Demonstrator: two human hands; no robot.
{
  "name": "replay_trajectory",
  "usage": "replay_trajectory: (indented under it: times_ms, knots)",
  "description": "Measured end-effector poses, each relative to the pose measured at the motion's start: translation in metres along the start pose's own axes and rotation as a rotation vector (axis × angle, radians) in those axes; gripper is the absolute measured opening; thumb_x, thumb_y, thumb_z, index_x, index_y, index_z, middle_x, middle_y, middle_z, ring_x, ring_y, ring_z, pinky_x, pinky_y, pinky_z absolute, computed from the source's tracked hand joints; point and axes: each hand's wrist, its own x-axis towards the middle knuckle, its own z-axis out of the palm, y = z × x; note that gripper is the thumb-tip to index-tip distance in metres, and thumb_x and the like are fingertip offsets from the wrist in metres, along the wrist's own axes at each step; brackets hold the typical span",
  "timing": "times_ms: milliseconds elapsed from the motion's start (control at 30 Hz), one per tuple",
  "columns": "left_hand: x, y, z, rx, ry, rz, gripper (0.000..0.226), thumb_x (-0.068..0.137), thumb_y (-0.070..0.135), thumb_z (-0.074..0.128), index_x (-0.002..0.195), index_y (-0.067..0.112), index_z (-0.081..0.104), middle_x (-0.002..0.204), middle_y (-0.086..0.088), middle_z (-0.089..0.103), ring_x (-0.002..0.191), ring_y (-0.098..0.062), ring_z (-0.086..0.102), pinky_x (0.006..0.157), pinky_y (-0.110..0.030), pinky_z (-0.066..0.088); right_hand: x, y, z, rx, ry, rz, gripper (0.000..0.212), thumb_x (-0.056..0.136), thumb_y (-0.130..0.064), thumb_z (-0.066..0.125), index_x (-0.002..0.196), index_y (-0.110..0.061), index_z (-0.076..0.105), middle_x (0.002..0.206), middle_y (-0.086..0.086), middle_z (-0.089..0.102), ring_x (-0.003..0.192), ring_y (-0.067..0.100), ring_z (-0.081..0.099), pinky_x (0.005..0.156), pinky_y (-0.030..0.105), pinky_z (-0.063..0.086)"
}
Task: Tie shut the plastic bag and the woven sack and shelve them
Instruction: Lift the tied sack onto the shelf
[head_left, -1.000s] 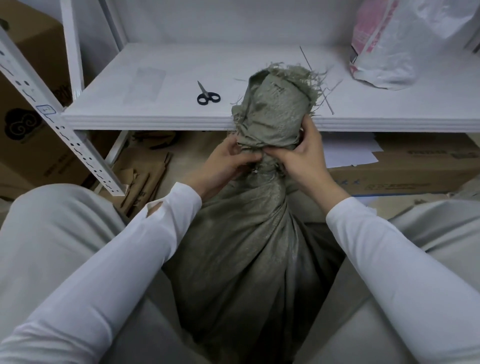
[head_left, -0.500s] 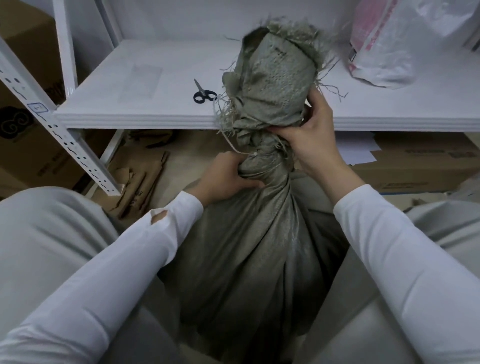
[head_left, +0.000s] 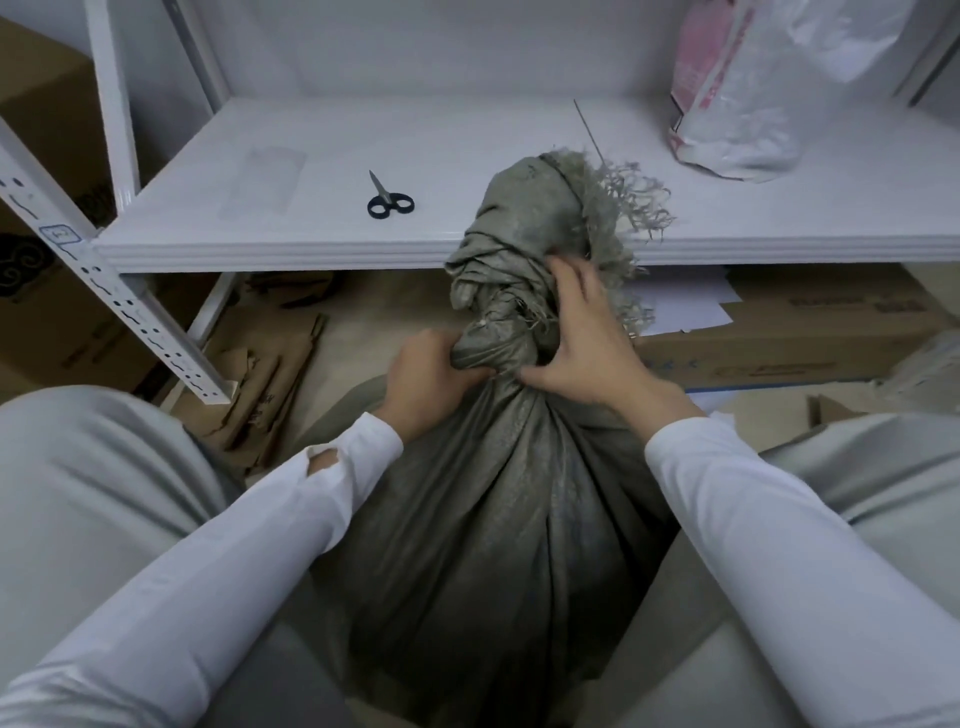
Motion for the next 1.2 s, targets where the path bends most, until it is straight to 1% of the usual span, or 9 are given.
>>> replay_trajectory:
  times_ms: [67, 167, 300, 400, 467, 667, 900, 1067, 1200]
  knots:
    - [-0.002, 0.003, 0.000, -0.029, 0.018, 0.007, 0.019, 0.072, 0.030, 0.079, 0.068, 0.021, 0.063, 0.077, -0.008, 0.072, 0.075, -0.024, 0.066, 0.062, -0.033, 0.048, -0.008, 0.005, -0.001, 0.179, -0.307, 0.039, 0.144, 0.052, -0.050, 0.090, 0.153, -0.025, -0.010, 0.162, 0.003, -0.002, 0.149, 0.021, 0.005, 0.120, 0.038, 0.017]
    - [-0.008, 0.014, 0.000, -0.049, 0.029, 0.043, 0.017, 0.071, 0.031, 0.079, 0.069, 0.022, 0.066, 0.076, -0.006, 0.072, 0.073, -0.021, 0.066, 0.061, -0.031, 0.046, -0.021, 0.006, 0.012, 0.132, -0.430, 0.108, 0.155, 0.048, -0.046, 0.093, 0.150, -0.018, -0.021, 0.162, 0.007, -0.004, 0.149, 0.021, 0.005, 0.120, 0.035, 0.016]
    - [-0.016, 0.037, -0.002, -0.059, 0.054, 0.116, 0.016, 0.071, 0.030, 0.077, 0.070, 0.016, 0.069, 0.071, -0.004, 0.071, 0.070, -0.019, 0.066, 0.060, -0.031, 0.049, -0.028, -0.002, 0.032, 0.158, -0.198, 0.116, 0.116, 0.061, -0.031, 0.088, 0.149, -0.007, 0.017, 0.133, 0.018, 0.055, 0.120, 0.035, 0.053, 0.092, 0.037, 0.048]
    - [-0.022, 0.048, -0.006, -0.052, 0.107, 0.146, 0.024, 0.070, 0.031, 0.079, 0.072, 0.009, 0.070, 0.071, -0.006, 0.071, 0.070, -0.022, 0.066, 0.064, -0.036, 0.052, -0.030, -0.005, 0.028, 0.102, -0.018, 0.078, 0.067, 0.073, -0.023, 0.071, 0.134, -0.013, 0.044, 0.113, 0.015, 0.067, 0.103, 0.039, 0.062, 0.082, 0.041, 0.052]
    - [-0.026, 0.058, -0.013, -0.040, 0.135, 0.159, 0.028, 0.069, 0.036, 0.080, 0.077, 0.010, 0.072, 0.074, -0.007, 0.072, 0.073, -0.022, 0.066, 0.066, -0.033, 0.051, -0.034, -0.012, 0.017, 0.167, 0.093, 0.073, 0.056, 0.073, -0.021, 0.063, 0.127, -0.014, 0.052, 0.109, 0.013, 0.069, 0.100, 0.038, 0.064, 0.080, 0.043, 0.053]
    - [-0.025, 0.104, -0.048, -0.098, 0.198, 0.232, 0.026, 0.070, 0.040, 0.079, 0.080, 0.017, 0.073, 0.077, -0.002, 0.073, 0.075, -0.019, 0.066, 0.066, -0.034, 0.050, -0.039, -0.031, -0.030, 0.377, 0.389, 0.091, 0.043, 0.071, -0.012, 0.059, 0.113, -0.018, 0.060, 0.095, 0.004, 0.073, 0.093, 0.028, 0.067, 0.076, 0.034, 0.052]
    - [-0.016, 0.151, -0.072, 0.031, 0.061, 0.449, 0.037, 0.074, 0.040, 0.077, 0.075, 0.011, 0.053, 0.079, -0.003, 0.057, 0.081, -0.026, 0.055, 0.066, -0.034, 0.036, -0.050, -0.024, -0.080, 0.414, 0.625, 0.127, 0.047, 0.067, -0.017, 0.064, 0.113, -0.024, 0.057, 0.092, -0.001, 0.071, 0.089, 0.028, 0.066, 0.076, 0.046, 0.054]
    - [-0.024, 0.153, -0.102, -0.017, 0.101, 0.455, 0.050, 0.068, 0.052, 0.069, 0.103, 0.017, 0.058, 0.105, -0.005, 0.067, 0.100, -0.028, 0.061, 0.082, -0.041, 0.050, -0.057, -0.065, -0.106, 0.451, 0.717, 0.012, 0.051, 0.063, -0.011, 0.061, 0.113, -0.019, 0.060, 0.092, 0.002, 0.071, 0.088, 0.026, 0.065, 0.078, 0.036, 0.052]
    - [-0.024, 0.171, -0.131, -0.044, 0.201, 0.445, 0.043, 0.079, 0.036, 0.072, 0.112, 0.012, 0.059, 0.113, -0.011, 0.066, 0.106, -0.031, 0.060, 0.088, -0.041, 0.048, -0.046, -0.095, -0.137, 0.420, 0.829, -0.074, 0.051, 0.065, -0.006, 0.063, 0.113, -0.022, 0.059, 0.094, -0.001, 0.071, 0.089, 0.023, 0.065, 0.077, 0.036, 0.051]
